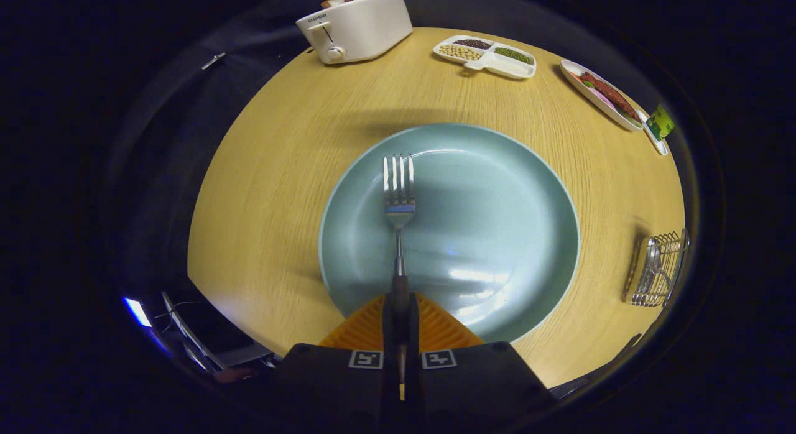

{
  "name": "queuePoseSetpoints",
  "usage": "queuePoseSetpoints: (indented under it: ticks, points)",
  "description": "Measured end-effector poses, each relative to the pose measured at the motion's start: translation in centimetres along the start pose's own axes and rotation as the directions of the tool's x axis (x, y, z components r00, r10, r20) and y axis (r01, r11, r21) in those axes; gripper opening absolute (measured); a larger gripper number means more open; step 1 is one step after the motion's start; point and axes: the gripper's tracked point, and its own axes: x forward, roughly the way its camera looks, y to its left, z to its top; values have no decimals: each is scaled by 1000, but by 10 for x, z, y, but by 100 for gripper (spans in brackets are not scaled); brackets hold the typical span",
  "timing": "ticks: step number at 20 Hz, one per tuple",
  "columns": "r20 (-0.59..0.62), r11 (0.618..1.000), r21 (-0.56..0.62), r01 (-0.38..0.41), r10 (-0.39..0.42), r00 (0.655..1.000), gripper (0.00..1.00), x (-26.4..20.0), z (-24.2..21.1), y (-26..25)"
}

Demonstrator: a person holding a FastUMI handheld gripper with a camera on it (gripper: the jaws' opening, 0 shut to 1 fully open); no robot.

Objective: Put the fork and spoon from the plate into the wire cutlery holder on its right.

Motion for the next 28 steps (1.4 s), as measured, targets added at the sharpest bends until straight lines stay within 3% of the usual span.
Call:
queuePoseSetpoints:
  ticks: [7,11,15,17,21,28]
  points:
    - [-23,990,-68,-120,118,993,8,-83,3,-39]
    - [-107,974,-222,-52,29,994,8,-167,-10,-124]
    - [-214,971,-238,20,-73,974,7,-240,-30,-211]
    - [-290,968,-239,72,-142,946,7,-255,-42,-252]
    - [-426,970,-218,104,-191,884,7,-257,-52,-291]
    - [-655,951,-290,103,-276,704,7,-239,-53,-310]
